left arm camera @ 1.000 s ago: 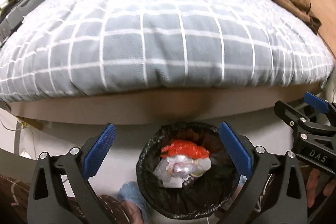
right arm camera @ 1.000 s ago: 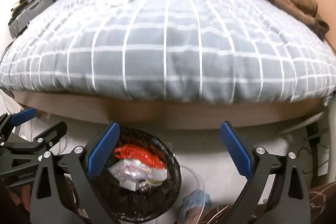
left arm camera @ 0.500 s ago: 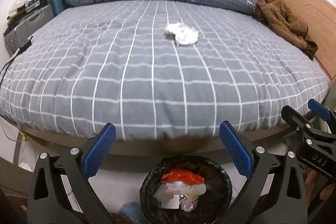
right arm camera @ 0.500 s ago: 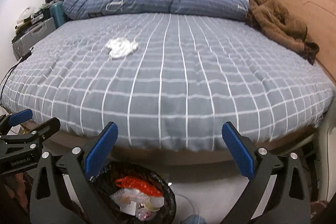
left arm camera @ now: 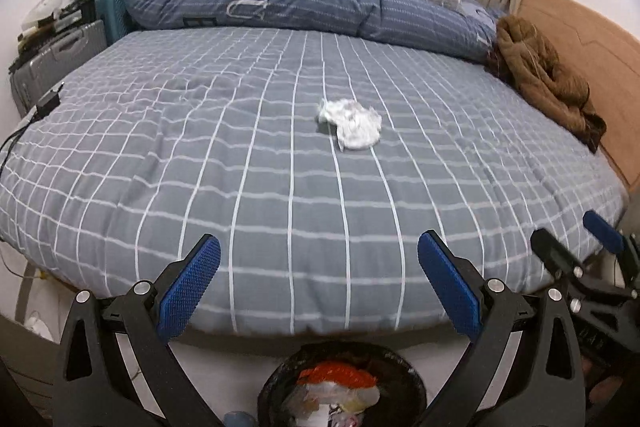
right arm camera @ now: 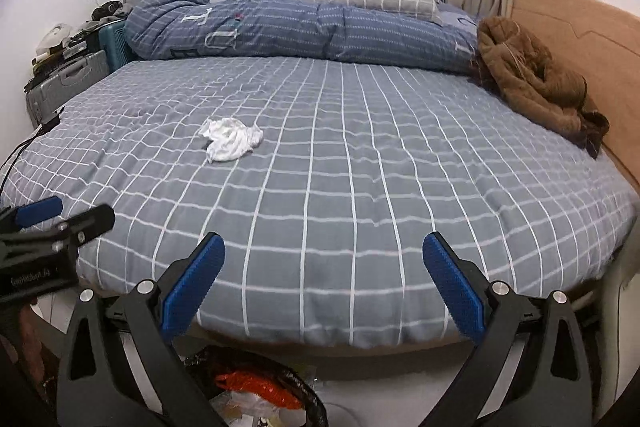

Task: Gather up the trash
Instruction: 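Move the left tool to the white tissue and close it on the tissue, then lift the tissue with the left tool and carry it over the bin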

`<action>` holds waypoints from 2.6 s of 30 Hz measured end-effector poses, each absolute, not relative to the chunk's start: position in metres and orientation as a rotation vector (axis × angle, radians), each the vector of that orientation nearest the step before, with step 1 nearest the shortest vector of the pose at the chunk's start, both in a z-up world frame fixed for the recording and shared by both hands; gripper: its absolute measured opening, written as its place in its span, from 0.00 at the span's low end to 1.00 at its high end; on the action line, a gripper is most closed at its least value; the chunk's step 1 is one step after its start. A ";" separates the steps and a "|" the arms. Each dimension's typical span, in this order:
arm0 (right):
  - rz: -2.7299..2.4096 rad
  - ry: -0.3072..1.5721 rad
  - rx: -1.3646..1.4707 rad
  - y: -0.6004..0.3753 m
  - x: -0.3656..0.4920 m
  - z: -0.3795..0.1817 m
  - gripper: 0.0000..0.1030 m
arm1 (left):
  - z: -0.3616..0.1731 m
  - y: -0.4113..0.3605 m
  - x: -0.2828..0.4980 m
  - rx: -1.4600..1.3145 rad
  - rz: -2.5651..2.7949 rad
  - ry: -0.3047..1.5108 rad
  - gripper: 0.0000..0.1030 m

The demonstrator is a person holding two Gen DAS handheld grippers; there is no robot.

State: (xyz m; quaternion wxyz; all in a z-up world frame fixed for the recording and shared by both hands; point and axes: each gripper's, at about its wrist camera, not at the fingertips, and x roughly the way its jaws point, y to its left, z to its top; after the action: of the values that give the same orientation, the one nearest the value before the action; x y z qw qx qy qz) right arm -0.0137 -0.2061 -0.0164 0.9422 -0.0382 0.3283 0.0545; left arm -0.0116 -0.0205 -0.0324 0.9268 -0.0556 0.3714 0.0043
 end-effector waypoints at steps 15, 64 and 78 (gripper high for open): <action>0.110 0.674 -0.041 -0.208 0.055 -0.012 0.93 | -0.023 -0.011 0.065 -0.094 0.025 0.740 0.94; 0.106 0.769 -0.060 -0.208 0.204 -0.041 0.93 | -0.094 -0.048 0.225 -0.023 -0.084 0.935 0.07; 0.134 0.716 -0.066 -0.201 0.179 -0.021 0.93 | -0.063 -0.044 0.192 -0.051 -0.092 0.879 0.07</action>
State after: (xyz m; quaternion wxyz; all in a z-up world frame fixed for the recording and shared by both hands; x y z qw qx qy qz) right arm 0.1785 -0.2008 -0.0211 0.9339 -0.0322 0.3501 0.0653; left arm 0.1923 -0.0438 -0.0625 0.9037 -0.0247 0.4252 -0.0447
